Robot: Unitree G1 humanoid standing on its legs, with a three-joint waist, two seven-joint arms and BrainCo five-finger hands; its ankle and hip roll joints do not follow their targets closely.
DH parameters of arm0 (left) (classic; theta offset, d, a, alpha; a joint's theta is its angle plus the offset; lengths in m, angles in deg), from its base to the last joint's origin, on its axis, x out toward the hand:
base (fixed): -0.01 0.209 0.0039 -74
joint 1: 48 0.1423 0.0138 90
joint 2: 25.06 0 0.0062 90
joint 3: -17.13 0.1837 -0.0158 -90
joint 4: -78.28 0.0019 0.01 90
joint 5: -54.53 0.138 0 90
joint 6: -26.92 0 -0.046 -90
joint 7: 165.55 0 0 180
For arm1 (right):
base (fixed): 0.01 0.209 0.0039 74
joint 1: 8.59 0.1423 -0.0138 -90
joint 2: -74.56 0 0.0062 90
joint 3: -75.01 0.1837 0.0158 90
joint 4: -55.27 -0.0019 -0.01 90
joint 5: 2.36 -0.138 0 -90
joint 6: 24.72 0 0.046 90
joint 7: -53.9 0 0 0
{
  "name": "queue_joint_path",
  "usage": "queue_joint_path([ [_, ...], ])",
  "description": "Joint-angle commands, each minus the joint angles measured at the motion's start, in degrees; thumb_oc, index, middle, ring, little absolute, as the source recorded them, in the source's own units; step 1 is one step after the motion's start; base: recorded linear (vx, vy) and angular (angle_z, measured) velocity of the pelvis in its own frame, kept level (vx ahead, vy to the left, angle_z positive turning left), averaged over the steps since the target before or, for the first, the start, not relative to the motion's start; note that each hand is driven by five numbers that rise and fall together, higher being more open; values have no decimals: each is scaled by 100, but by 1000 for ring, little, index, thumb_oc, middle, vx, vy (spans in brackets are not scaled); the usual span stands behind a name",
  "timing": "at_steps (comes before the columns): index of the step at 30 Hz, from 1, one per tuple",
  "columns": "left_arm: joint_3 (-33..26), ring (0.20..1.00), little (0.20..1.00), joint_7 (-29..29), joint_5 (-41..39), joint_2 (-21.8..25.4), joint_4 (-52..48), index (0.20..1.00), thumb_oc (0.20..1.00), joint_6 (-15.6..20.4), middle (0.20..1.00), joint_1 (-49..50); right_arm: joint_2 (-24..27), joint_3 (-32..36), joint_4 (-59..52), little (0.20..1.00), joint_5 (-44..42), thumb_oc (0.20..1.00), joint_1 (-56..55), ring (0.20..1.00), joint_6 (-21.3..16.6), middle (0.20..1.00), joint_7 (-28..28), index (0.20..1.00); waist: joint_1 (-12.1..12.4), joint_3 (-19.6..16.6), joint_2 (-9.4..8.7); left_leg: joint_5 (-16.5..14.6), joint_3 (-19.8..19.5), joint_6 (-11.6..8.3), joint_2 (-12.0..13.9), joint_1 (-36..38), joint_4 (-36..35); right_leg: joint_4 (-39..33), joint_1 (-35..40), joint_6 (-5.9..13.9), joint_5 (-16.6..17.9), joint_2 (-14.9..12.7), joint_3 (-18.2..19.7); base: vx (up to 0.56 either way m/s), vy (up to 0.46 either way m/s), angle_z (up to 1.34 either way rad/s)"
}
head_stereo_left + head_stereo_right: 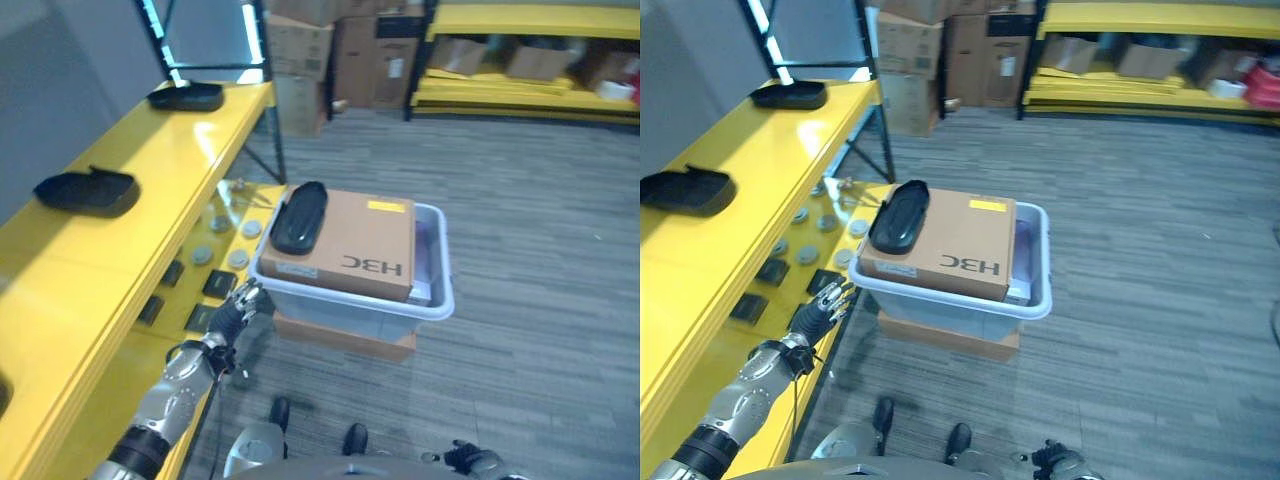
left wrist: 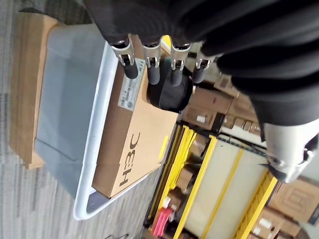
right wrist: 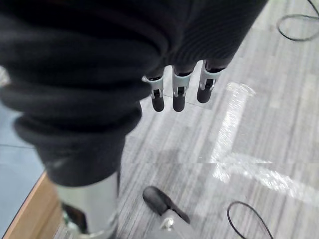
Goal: Move parts from the plastic box to the shelf.
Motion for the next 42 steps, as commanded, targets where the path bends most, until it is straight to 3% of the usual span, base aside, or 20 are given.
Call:
queue_joint_path([
  [1, -327, 1000, 1000, 170, 88, 79, -688, 1000, 1000, 216, 1000, -162, 5, 52, 169, 1000, 359, 1000, -82, 1000, -154, 1000, 82, 1000, 89, -69, 26, 294, -185, 15, 154, 286, -1025, -526, 543, 893, 1, -6, 254, 52, 154, -28],
  [11, -313, 1000, 1000, 148, 250, 209, -678, 1000, 1000, 181, 1000, 124, -44, 236, 76, 1000, -9, 1000, -139, 1000, -436, 1000, -66, 1000, 146, -165, 23, 141, -119, 218, -9, 613, -1235, -547, 605, 1021, 67, -111, 331, 44, 93, 9],
  [14, -305, 1000, 1000, 98, 693, 269, -661, 1000, 1000, 202, 1000, 184, -2, 349, 51, 1000, -243, 1000, -76, 1000, -530, 1000, -65, 1000, 183, -157, 23, 58, -121, 287, -51, 611, -1127, -446, 586, 1040, 55, -148, 369, 30, 76, -3],
  [17, -244, 1000, 1000, -218, 1650, 487, -443, 1000, 1000, 172, 1000, 208, -12, 470, -201, 1000, -860, 1000, -69, 1000, -636, 1000, -25, 1000, 172, -42, 36, -81, -211, 473, -173, 521, -811, 329, 335, 1040, -119, -172, 400, 27, 87, -9],
  [20, -280, 1000, 1000, -382, 2341, 714, -65, 1000, 1000, 125, 1000, 301, -78, 549, -505, 1000, -1238, 1000, -78, 1000, -636, 1000, -66, 1000, 94, 168, 82, -245, -278, 711, -252, 514, -564, 1713, -518, 1224, 136, -271, 577, 54, 27, -24],
  [21, -271, 1000, 1000, -444, 2617, 795, 90, 1000, 1000, 108, 1000, 377, -57, 575, -662, 1000, -1235, 1000, -49, 1000, -574, 1000, -80, 1000, 74, 246, 75, -305, -274, 751, -273, 523, -523, 1733, -713, 1242, 258, -332, 611, 106, -94, -17],
  [25, -102, 1000, 1000, -689, 2809, 863, 890, 1000, 1000, 80, 1000, 556, -49, 589, -795, 1000, -1046, 1000, 42, 1000, -442, 1000, 2, 1000, 109, 372, -129, -592, -269, 704, -295, 549, -381, 545, -662, 1369, 758, -712, 583, 198, -237, -9],
  [28, 101, 1000, 1000, -1043, 3369, 663, 1772, 1000, 1000, 252, 1000, 555, 65, 566, -695, 1000, -851, 1000, 15, 1000, -503, 1000, 188, 1000, 38, 285, -160, -503, -229, 554, -7, 678, -549, 109, -334, 1357, 584, -593, 478, 228, -226, 8],
  [31, 287, 1000, 1000, -1388, 3612, 284, 2764, 1000, 1000, 307, 1000, 517, 94, 426, -641, 1000, -777, 1000, 41, 1000, -568, 1000, 253, 1000, -32, 163, -221, -362, 15, 296, 349, 688, -583, -53, -73, 1183, 376, -420, 325, 165, -151, 20],
  [33, 262, 1000, 1000, -1679, 3827, -52, 3565, 1000, 1000, 435, 1000, 509, 139, 302, -796, 1000, -836, 1000, 57, 1000, -594, 1000, 158, 1000, -59, 142, -283, -228, 129, 147, 582, 558, -340, -197, 49, 1062, 325, -332, 231, 137, -162, 19],
  [36, 87, 1000, 1000, -1905, 3998, -323, 4418, 1000, 1000, 526, 1000, 481, 353, 230, -1360, 1000, -1273, 1000, 105, 1000, -539, 1000, -142, 1000, -23, 217, -296, 406, 32, -77, 860, -4, 273, -396, 254, 866, 228, -145, 130, 54, -102, 23],
  [38, 59, 1000, 1000, -1907, 4273, -414, 4727, 1000, 1000, 583, 1000, 443, 495, 338, -1580, 1000, -1597, 1000, 181, 1000, -658, 1000, -282, 1000, 15, 292, -263, 572, 109, -155, 925, -247, 101, -496, 366, 844, 220, -113, -16, 28, 19, 11],
  [39, 72, 1000, 1000, -1900, 4445, -445, 4789, 1000, 1000, 546, 1000, 436, 627, 468, -1872, 1000, -1762, 1000, 242, 1000, -722, 1000, -395, 1000, 33, 355, -183, 886, 206, -264, 1018, -416, -170, -555, 479, 846, 179, -99, -128, 56, 106, 30],
  [40, 71, 1000, 1000, -1876, 4504, -433, 4786, 1000, 1000, 495, 1000, 452, 704, 537, -2113, 1000, -1847, 1000, 257, 1000, -723, 1000, -469, 1000, 35, 386, -141, 1007, 236, -295, 1052, -502, -276, -566, 538, 846, 148, -103, -179, 94, 182, 51],
  [42, 58, 1000, 1000, -1818, 4641, -358, 4872, 1000, 1000, 496, 1000, 584, 956, 771, -3117, 1000, -1864, 1000, 310, 1000, -791, 1000, -780, 1000, 19, 435, -74, 841, 426, -252, 1070, -509, -527, -516, 689, 875, 42, -260, -364, 109, 262, 44],
])
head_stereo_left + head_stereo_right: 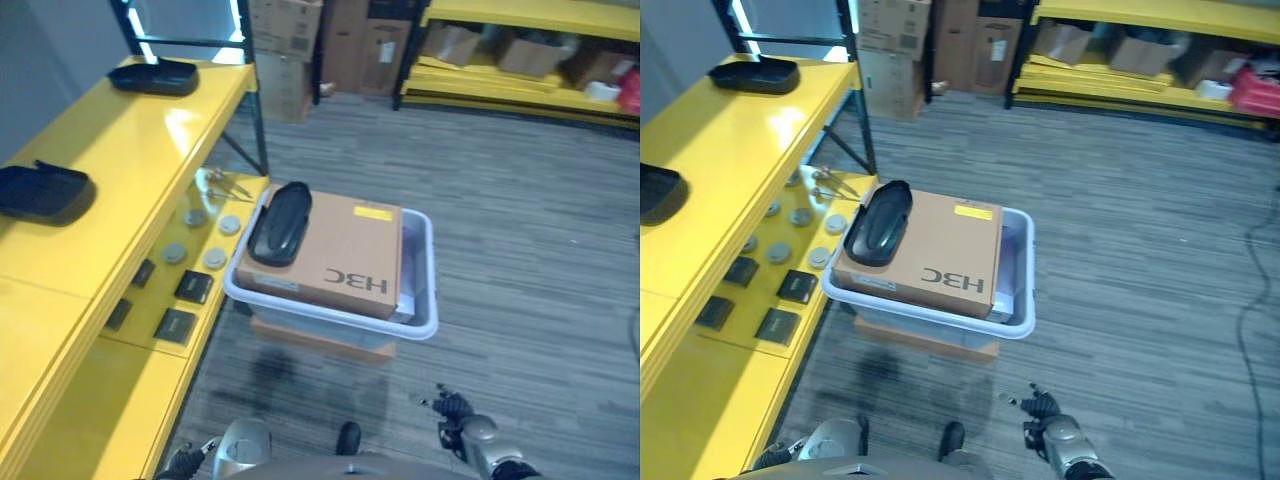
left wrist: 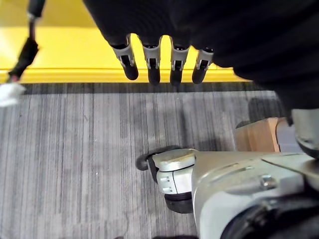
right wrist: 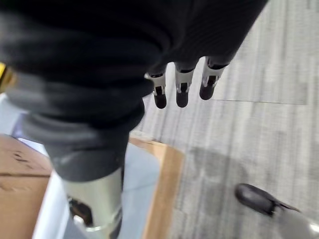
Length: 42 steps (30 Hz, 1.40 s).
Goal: Move parts from the plastic box to the shelf.
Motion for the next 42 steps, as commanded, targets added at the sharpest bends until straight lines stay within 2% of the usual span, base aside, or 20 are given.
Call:
queue_joint_path([
  [1, 96, 1000, 1000, -81, 404, 414, -72, 1000, 1000, 94, 1000, -94, 431, 365, -1291, 1000, -242, 1000, 126, 1000, -363, 1000, -612, 1000, -8, 183, 10, 673, 22, 180, 110, 202, -550, 115, 127, 596, -150, -389, -94, 68, 235, 11],
  [3, 158, 1000, 1000, -165, 438, 392, -36, 1000, 1000, 240, 1000, 85, 605, 513, -1810, 1000, -369, 1000, 298, 1000, -367, 1000, -665, 1000, 48, 171, 48, 575, -131, 209, 8, 257, -560, 232, 38, 584, -210, -428, -76, 15, 233, -20],
  [4, 155, 1000, 1000, -218, 362, 398, 35, 1000, 1000, 392, 1000, 181, 734, 676, -2452, 1000, -478, 1000, 533, 1000, -393, 1000, -742, 1000, 99, 159, 88, 490, -191, 245, -92, 321, -619, 300, -41, 611, -226, -490, -112, -10, 340, -41],
  [6, 55, 1000, 1000, -172, 138, 411, 94, 1000, 1000, 453, 1000, 248, 827, 788, -3317, 1000, -425, 1000, 967, 1000, -153, 1000, -872, 1000, 148, 134, 140, 412, -225, 268, -238, 489, -792, 305, -90, 666, -219, -562, -112, 15, 295, -8],
  [10, -40, 1000, 1000, -113, 200, 383, 183, 1000, 1000, 572, 1000, 343, 869, 715, -3899, 1000, -263, 1000, 1600, 1000, 209, 1000, -902, 1000, 222, 87, 188, 370, -280, 308, -363, 600, -942, 335, -187, 727, -190, -666, -99, 25, 180, 11],
  [11, -32, 1000, 1000, -80, 188, 394, 194, 1000, 1000, 610, 1000, 387, 918, 655, -3968, 1000, -197, 1000, 1905, 1000, 395, 1000, -870, 1000, 287, 81, 212, 330, -282, 319, -399, 676, -1012, 340, -180, 754, -197, -698, -109, 25, 212, 22],
  [14, 50, 1000, 1000, -7, 88, 402, 189, 1000, 1000, 620, 1000, 430, 959, 403, -3656, 1000, -188, 1000, 2502, 1000, 835, 1000, -933, 1000, 471, 60, 235, 321, -352, 360, -460, 677, -1078, 379, -215, 801, -178, -799, -225, 23, 165, 17],
  [17, 244, 1000, 1000, -13, 109, 380, 191, 1000, 1000, 647, 1000, 442, 904, 245, -2944, 1000, -392, 1000, 2854, 1000, 888, 1000, -1096, 1000, 665, 88, 268, 315, -430, 387, -489, 642, -1079, 445, -230, 825, -187, -877, -353, -4, 100, 30],
  [19, 358, 1000, 1000, 7, 44, 384, 240, 1000, 1000, 706, 1000, 404, 883, 185, -2371, 1000, -367, 1000, 3099, 1000, 806, 1000, -1184, 1000, 774, 136, 300, 303, -482, 399, -508, 585, -1066, 496, -270, 842, -203, -924, -423, -48, 89, 26],
  [21, 463, 1000, 1000, 50, 19, 400, 292, 1000, 1000, 771, 1000, 334, 869, 124, -1711, 1000, -272, 1000, 3340, 1000, 566, 1000, -1404, 1000, 900, 196, 328, 304, -549, 407, -527, 502, -1048, 536, -312, 853, -210, -963, -514, -83, 82, 18],
  [23, 592, 1000, 1000, 72, -36, 416, 329, 1000, 1000, 881, 1000, 247, 1040, 48, -856, 1000, -39, 1000, 3727, 1000, 302, 1000, -1853, 1000, 1079, 350, 365, 285, -645, 416, -564, 383, -1021, 605, -390, 892, -226, -1014, -609, -124, 100, 35],
  [26, 593, 1000, 1000, 84, -93, 441, 312, 1000, 1000, 948, 1000, 249, 1199, 75, -584, 1000, -82, 1000, 3835, 1000, 217, 1000, -2123, 1000, 1146, 430, 357, 273, -695, 422, -584, 313, -991, 628, -435, 918, -219, -1037, -652, -56, 61, 14],
  [34, 506, 1000, 1000, 142, -283, 540, 284, 1000, 1000, 1034, 1000, 274, 1482, 113, -18, 1000, -392, 1000, 3924, 1000, 98, 1000, -1910, 1000, 1296, 564, 250, 211, -821, 452, -646, 214, -904, 655, -466, 976, -203, -1089, -708, -12, 50, 7],
  [39, 447, 1000, 1000, 188, -296, 570, 321, 1000, 1000, 1020, 1000, 284, 1432, -37, 264, 1000, -456, 1000, 4116, 1000, 286, 1000, -1791, 1000, 1417, 634, 241, 176, -928, 489, -743, 133, -835, 701, -510, 1024, -187, -1167, -724, -7, 78, 4],
  [42, 462, 1000, 1000, 179, -285, 563, 343, 1000, 1000, 1082, 1000, 281, 1335, -163, 422, 1000, -512, 1000, 4167, 1000, 235, 1000, -1777, 1000, 1480, 686, 250, 162, -983, 513, -787, 93, -803, 719, -535, 1037, -176, -1197, -720, -12, 53, 7],
])
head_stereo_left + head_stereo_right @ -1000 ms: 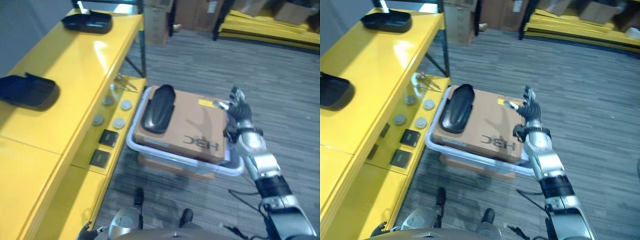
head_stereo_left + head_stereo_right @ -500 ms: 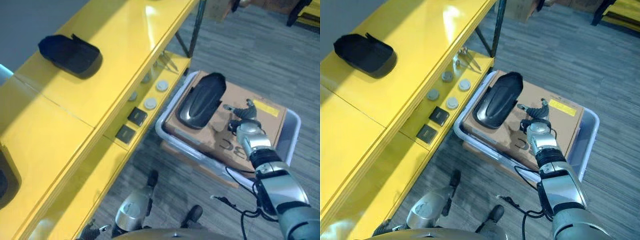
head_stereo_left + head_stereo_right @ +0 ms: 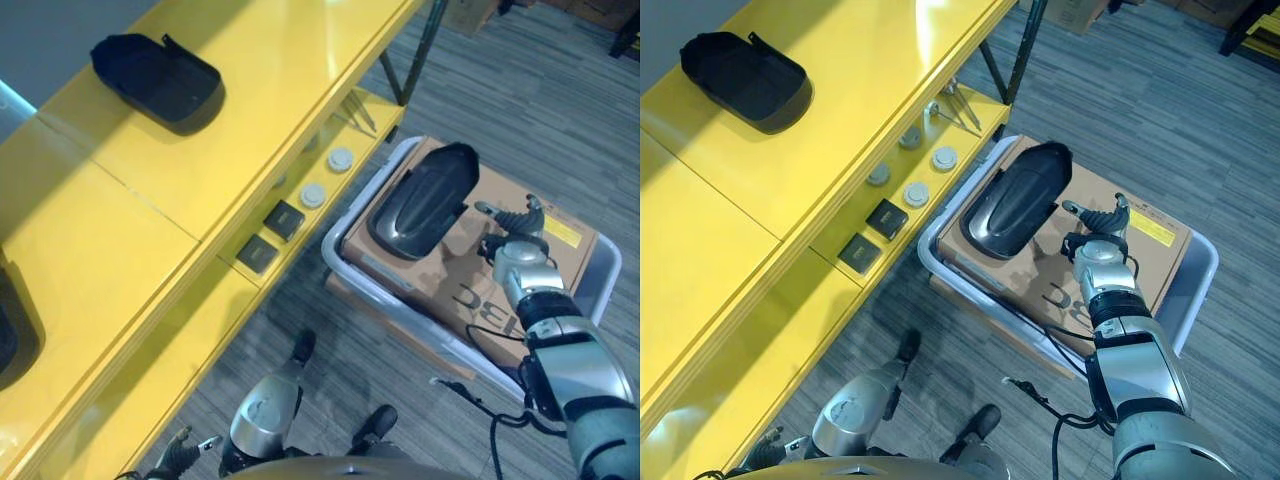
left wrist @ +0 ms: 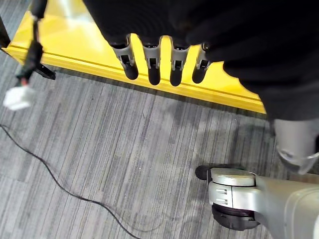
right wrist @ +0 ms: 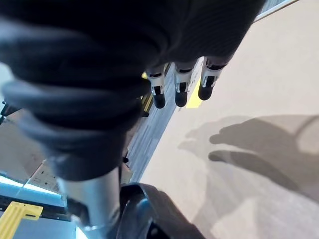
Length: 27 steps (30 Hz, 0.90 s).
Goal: Move parts from the plastic box to the shelf.
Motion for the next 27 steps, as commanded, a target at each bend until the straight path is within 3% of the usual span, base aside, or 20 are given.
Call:
queue_joint_path([
  [1, 221, 1000, 1000, 10, -111, 181, 201, 1000, 1000, 126, 1000, 82, 355, -417, 37, 1000, -65, 1000, 210, 1000, -176, 1000, 117, 1000, 107, -420, 202, -607, -244, -194, 388, -67, 296, 677, -666, 213, -153, -330, 140, -6, 44, 8],
  [8, 224, 1000, 1000, 49, -167, 175, 136, 1000, 1000, 142, 1000, 28, 148, -526, 194, 1000, -34, 1000, 340, 1000, -88, 1000, 161, 1000, 213, -336, 197, -641, -348, -155, 292, -183, 361, 686, -736, 251, -129, -386, 160, -12, 29, 5],
  [14, 178, 1000, 1000, 120, -219, 172, 83, 1000, 1000, 199, 1000, 21, 27, -794, 254, 1000, 474, 1000, 361, 1000, 415, 1000, 181, 1000, 252, -227, 169, -661, -388, -141, 239, -305, 437, 721, -828, 271, -127, -408, 214, -26, 27, 5],
  [22, 197, 1000, 1000, 185, -366, 245, 74, 1000, 1000, 358, 1000, -151, -12, -1216, 1121, 1000, 1129, 1000, 274, 1000, 730, 1000, 272, 1000, 327, -27, 56, -669, -389, -119, 221, -565, 545, 756, -1015, 303, -87, -405, 257, -52, -4, 2],
  [23, 190, 1000, 1000, 193, -377, 266, 71, 1000, 1000, 368, 1000, -174, -18, -1250, 1233, 809, 1096, 809, 250, 809, 710, 809, 319, 809, 337, -7, 40, -669, -389, -116, 224, -589, 552, 758, -1034, 304, -76, -397, 260, -70, -57, 6],
  [24, 188, 1000, 1000, 193, -379, 281, 71, 1000, 1000, 377, 1000, -194, -23, -1266, 1339, 504, 1087, 504, 228, 504, 677, 504, 355, 504, 348, 7, 23, -671, -393, -110, 224, -606, 559, 760, -1048, 302, -67, -392, 259, -25, -35, 4],
  [25, 188, 1000, 1000, 193, -381, 286, 71, 1000, 1000, 377, 1000, -201, -25, -1269, 1380, 423, 1105, 423, 220, 423, 676, 423, 373, 423, 353, 11, 16, -671, -397, -108, 223, -613, 561, 761, -1054, 302, -64, -390, 257, -18, -35, 4],
  [26, 196, 1000, 1000, 194, -395, 301, 72, 1000, 1000, 380, 1000, -222, -36, -1286, 1466, 200, 1131, 200, 187, 200, 634, 200, 371, 200, 360, 22, 2, -674, -397, -106, 226, -624, 559, 753, -1061, 304, -57, -380, 257, -22, -40, 6],
  [27, 193, 1000, 1000, 190, -392, 309, 62, 1000, 1000, 371, 1000, -252, -39, -1302, 1515, 200, 1080, 200, 151, 200, 608, 200, 367, 200, 366, 39, -16, -673, -397, -104, 224, -646, 566, 749, -1074, 307, -42, -376, 256, -28, -47, 6],
])
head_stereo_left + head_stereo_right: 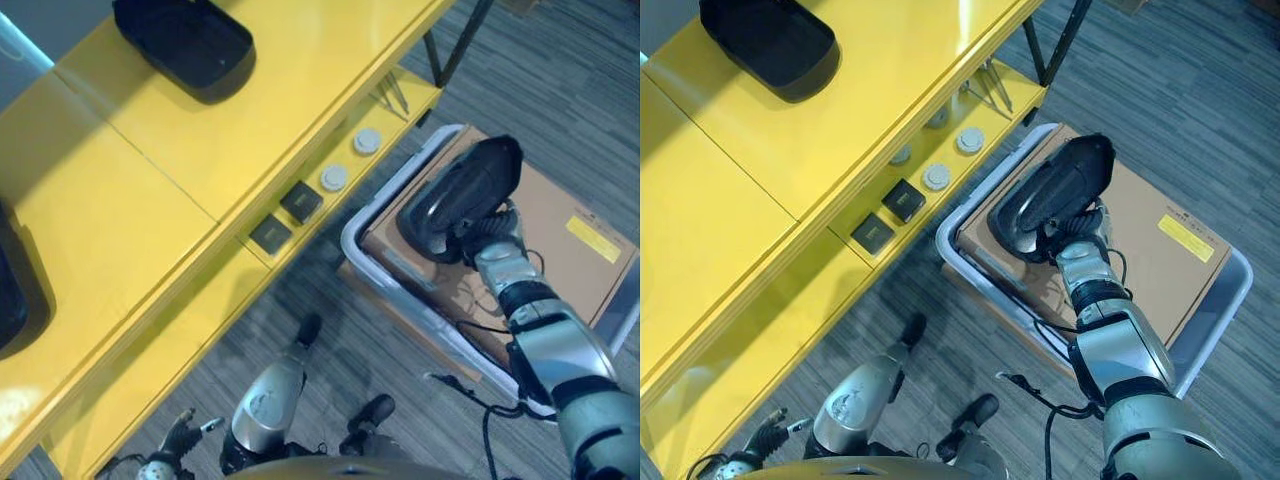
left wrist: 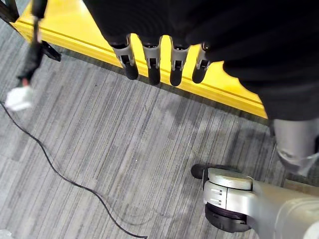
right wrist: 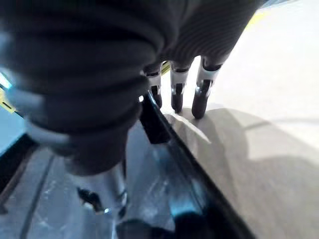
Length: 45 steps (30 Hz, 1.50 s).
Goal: Move parts from the plastic box to the shelf.
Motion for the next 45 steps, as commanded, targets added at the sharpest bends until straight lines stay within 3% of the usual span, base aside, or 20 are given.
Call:
queue_joint_path([
  [1, 171, 1000, 1000, 2, -173, 209, 79, 1000, 1000, 88, 1000, 123, 186, -326, 274, 200, -84, 200, -489, 200, 139, 200, 199, 200, 51, -107, 137, -686, -150, -57, 236, -140, 329, 744, -807, 273, -2, -438, 453, -33, -56, 5],
  [6, 183, 1000, 1000, -42, -195, 272, 64, 1000, 1000, 131, 1000, 60, 199, -298, 302, 200, -233, 200, -514, 200, 3, 200, 224, 200, 52, -55, 53, -701, -154, -50, 256, -184, 346, 733, -845, 270, 21, -393, 461, -21, -63, 5],
  [9, 178, 1000, 1000, -64, -190, 311, 11, 1000, 1000, 153, 1000, 58, 234, -304, 226, 291, -258, 291, -507, 291, -102, 291, 270, 291, 45, -60, 18, -707, -148, -55, 270, -169, 336, 706, -827, 269, 19, -361, 463, -10, -69, 0],
  [14, 187, 1000, 1000, -119, -162, 333, -46, 1000, 1000, 159, 1000, 96, 264, -264, 87, 300, -288, 300, -603, 300, -175, 300, 282, 300, 0, -148, -1, -724, -123, -61, 299, -72, 282, 677, -774, 274, -2, -324, 468, 9, -55, -1],
  [17, 202, 1000, 1000, -187, -103, 320, -68, 1000, 1000, 214, 1000, 157, 281, -230, -53, 347, -326, 347, -708, 347, -193, 347, 284, 347, -54, -256, 15, -720, -80, -80, 330, 75, 209, 645, -675, 265, -34, -293, 463, 21, -55, -5],
  [22, 127, 1000, 1000, -144, -432, 264, -95, 1000, 1000, 502, 1000, 249, 310, -138, -318, 344, -291, 344, -900, 344, -330, 344, 306, 344, -144, -491, 58, -714, -10, -127, 409, 345, 108, 583, -474, 233, -60, -272, 432, 41, -64, -8],
  [23, -15, 1000, 1000, 79, -896, 254, -271, 1000, 1000, 630, 1000, 260, 307, -106, -675, 325, -287, 325, -1024, 325, -261, 325, 260, 325, -201, -653, 60, -693, 35, -158, 456, 516, 25, 527, -337, 219, -63, -251, 417, 88, -115, -5],
  [26, -200, 1000, 1000, 407, -1302, 264, -713, 1000, 1000, 711, 1000, 272, 296, -25, -1100, 282, -354, 282, -1204, 282, -239, 282, 169, 282, -246, -799, 54, -667, 68, -189, 501, 684, -66, 470, -194, 206, -56, -224, 395, 77, -110, -6],
  [31, -425, 1000, 1000, 1104, -1823, 466, -2894, 1000, 1000, -27, 1000, 352, 187, 388, -2344, 272, -388, 272, -1890, 272, 5, 272, -124, 272, -325, -1140, 53, -635, 127, -235, 618, 1077, -259, 332, 149, 153, -38, -151, 373, 101, -128, -3],
  [34, -405, 1000, 1000, 1468, -2279, 577, -3994, 1000, 1000, -582, 1000, 310, 84, 586, -2908, 206, -259, 206, -2257, 206, 57, 206, -134, 206, -427, -1313, 86, -610, 201, -245, 680, 1287, -346, 265, 324, 119, -33, -91, 423, 87, -78, -11],
  [40, -180, 1000, 1000, 1860, -2996, 464, -4858, 1000, 1000, -1107, 1000, -118, -35, 655, -3471, 266, -34, 266, -2565, 266, 40, 266, -26, 266, -685, -1509, 88, -543, 369, -269, 766, 1471, -447, 178, 455, 83, -31, -6, 513, 39, -64, -16],
  [42, -59, 1000, 1000, 1803, -3236, 371, -5102, 1000, 1000, -1422, 1000, -401, -72, 601, -3635, 253, 61, 253, -2622, 253, 50, 253, 42, 253, -815, -1564, 76, -538, 471, -281, 810, 1524, -455, 155, 477, 80, -27, 16, 564, 30, -66, -12],
  [43, 78, 1000, 1000, 1734, -3335, 323, -5210, 1000, 1000, -1645, 1000, -643, -88, 549, -3718, 200, 105, 200, -2609, 200, 78, 200, 103, 200, -924, -1604, 69, -539, 553, -294, 842, 1561, -456, 139, 484, 82, -21, 31, 613, 31, -54, -16],
  [45, 262, 1000, 1000, 1544, -3415, 245, -5221, 1000, 1000, -1951, 1000, -1038, -111, 446, -3767, 200, 77, 200, -2536, 200, 62, 200, 255, 200, -1083, -1648, 63, -543, 678, -308, 884, 1624, -466, 107, 496, 85, -5, 51, 688, 34, -39, -32],
])
